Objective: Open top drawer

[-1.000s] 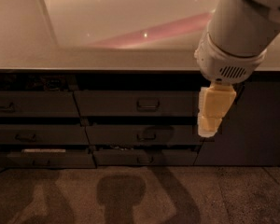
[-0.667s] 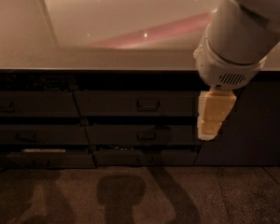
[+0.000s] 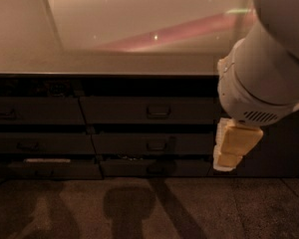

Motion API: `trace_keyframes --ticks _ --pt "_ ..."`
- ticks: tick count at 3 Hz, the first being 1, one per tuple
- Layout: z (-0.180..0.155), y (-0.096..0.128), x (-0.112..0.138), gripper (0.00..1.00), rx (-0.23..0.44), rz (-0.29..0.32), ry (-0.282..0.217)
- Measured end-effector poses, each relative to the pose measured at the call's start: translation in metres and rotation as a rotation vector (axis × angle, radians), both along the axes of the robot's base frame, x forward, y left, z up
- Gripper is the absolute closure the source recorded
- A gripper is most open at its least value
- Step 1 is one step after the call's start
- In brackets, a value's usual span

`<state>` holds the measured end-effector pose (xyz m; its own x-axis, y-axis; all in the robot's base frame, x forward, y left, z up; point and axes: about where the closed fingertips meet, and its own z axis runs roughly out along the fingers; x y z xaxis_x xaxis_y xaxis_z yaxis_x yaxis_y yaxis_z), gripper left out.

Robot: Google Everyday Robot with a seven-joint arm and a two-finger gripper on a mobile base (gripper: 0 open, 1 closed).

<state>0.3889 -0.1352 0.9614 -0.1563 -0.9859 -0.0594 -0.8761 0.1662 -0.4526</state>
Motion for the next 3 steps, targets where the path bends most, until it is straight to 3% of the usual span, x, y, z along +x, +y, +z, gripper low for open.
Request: trace_keyframes --ticks 1,2,3 --pt "-0.028 -0.001 0.002 0.0 -0.031 -0.013 -0.021" --pt "-0.123 -0.002 0.018 0.0 -0.077 -0.051 0.03" --pt "-0.236 -0.032 0.015 0.0 -0.075 -0.122 0.223"
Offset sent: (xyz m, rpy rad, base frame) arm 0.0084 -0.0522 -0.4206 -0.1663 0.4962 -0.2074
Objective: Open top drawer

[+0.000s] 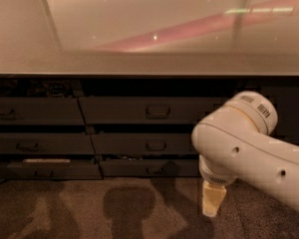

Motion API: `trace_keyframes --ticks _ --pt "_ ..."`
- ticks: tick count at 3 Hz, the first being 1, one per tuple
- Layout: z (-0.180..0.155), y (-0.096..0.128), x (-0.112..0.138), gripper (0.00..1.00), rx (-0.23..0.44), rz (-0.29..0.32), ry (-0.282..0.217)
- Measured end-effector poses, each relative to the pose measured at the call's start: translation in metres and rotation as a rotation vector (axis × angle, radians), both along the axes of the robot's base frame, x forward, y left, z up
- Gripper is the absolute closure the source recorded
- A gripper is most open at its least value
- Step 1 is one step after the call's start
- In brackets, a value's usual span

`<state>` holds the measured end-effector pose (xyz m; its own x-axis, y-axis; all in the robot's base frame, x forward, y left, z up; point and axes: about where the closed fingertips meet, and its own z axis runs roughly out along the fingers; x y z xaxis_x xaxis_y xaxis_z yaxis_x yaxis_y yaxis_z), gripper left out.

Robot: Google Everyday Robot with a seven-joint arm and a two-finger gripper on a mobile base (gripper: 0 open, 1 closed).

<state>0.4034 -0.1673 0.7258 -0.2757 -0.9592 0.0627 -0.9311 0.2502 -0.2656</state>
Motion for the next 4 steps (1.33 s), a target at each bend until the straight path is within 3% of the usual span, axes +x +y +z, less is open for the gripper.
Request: trace_keyframes --ticks 1,2,3,4 --pt "-0.08 -0.018 -0.005 0.0 0.1 -0.057 0.209" --pt "-0.133 -0.031 -0.01 0.0 0.219 -0.115 0.404" --pt "-0.169 -0.028 -0.019 0.0 0.255 -0.128 0.457" --pt "-0.168 -0.032 -0.044 0.0 0.183 -0.123 0.291"
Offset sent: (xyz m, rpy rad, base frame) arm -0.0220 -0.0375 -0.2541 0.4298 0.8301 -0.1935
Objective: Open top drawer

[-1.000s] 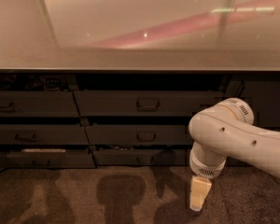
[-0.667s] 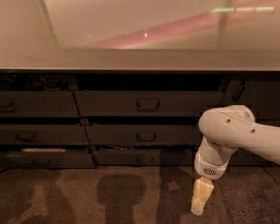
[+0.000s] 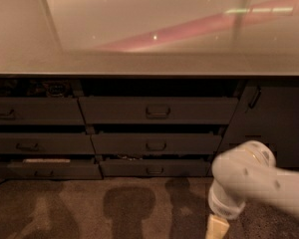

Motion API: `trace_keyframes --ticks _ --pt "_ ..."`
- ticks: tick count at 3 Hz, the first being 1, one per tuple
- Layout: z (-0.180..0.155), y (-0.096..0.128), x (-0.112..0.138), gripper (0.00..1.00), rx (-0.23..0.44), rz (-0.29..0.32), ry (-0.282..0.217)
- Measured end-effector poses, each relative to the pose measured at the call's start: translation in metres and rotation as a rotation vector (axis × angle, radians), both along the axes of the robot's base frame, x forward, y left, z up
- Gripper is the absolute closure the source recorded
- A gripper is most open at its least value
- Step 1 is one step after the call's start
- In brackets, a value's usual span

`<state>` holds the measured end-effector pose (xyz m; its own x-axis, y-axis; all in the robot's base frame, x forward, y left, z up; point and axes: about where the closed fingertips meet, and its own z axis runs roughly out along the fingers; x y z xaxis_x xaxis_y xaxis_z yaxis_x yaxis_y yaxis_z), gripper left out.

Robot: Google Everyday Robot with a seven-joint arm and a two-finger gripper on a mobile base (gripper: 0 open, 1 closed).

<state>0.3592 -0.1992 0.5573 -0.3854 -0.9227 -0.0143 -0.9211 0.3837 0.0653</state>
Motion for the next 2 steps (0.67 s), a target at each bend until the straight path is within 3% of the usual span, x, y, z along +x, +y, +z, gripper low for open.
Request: trace_keyframes --ticks 1,2 --pt "0.032 0.001 -0.017 0.0 -0.109 0.026 -0.248" --pt "0.059 0.01 -0.043 0.0 -0.203 0.098 -0.454"
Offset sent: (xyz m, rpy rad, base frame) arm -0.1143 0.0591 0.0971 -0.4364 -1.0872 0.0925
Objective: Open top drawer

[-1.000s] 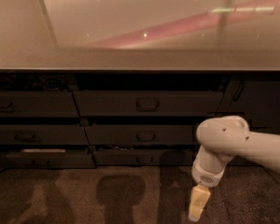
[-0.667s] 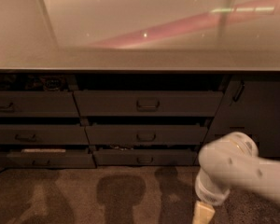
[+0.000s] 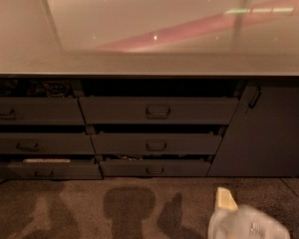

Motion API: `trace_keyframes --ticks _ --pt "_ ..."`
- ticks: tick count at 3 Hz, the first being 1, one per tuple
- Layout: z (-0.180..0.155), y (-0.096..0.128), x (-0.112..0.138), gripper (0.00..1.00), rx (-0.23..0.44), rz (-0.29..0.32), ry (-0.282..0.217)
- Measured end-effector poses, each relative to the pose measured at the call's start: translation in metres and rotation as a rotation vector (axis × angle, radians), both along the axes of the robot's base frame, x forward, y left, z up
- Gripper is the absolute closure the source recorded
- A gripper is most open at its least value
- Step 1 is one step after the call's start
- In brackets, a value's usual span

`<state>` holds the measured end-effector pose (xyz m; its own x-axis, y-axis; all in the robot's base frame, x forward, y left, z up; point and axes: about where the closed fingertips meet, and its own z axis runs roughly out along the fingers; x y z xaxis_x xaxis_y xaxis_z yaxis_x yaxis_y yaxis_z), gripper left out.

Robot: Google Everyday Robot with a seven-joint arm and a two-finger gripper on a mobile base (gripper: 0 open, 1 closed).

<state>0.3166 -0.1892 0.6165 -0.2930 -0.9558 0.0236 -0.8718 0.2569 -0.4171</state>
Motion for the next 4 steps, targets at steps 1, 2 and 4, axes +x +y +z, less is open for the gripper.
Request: trace_keyframes --ticks 1,2,4 --pt "0.01 0.007 -0.02 0.0 -0.058 0.057 -0.082" --pt "0.009 0.007 -0.019 0.0 -0.055 0.053 -0.077" --pt "0.068 0.023 0.039 0.0 -0.081 -0.085 -0.11"
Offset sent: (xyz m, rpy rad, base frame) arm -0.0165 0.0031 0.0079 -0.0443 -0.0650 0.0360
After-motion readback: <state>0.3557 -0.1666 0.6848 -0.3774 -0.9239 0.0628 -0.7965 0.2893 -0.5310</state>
